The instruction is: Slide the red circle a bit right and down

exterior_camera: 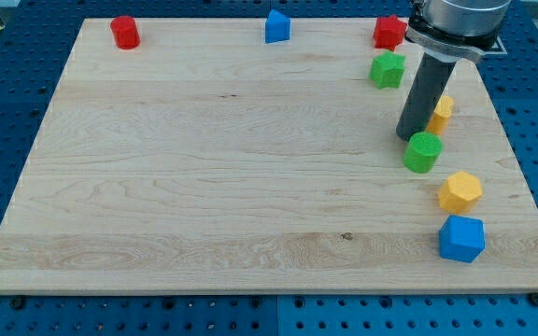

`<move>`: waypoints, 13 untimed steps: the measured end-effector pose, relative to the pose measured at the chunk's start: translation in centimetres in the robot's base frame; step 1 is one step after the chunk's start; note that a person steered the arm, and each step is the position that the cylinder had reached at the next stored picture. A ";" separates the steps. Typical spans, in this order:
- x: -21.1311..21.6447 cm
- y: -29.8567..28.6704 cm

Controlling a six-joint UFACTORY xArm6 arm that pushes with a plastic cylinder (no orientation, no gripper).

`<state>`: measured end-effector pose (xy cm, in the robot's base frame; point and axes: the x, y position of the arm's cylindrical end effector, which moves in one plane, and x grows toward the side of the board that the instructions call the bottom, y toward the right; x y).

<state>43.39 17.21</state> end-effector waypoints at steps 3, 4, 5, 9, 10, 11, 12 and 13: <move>-1.9 -9.2; -4.6 -18.5; -8.1 -29.3; -19.2 -47.5; -22.2 -47.0; -22.2 -46.9; -22.0 -45.0; -20.8 -41.7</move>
<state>22.58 -24.49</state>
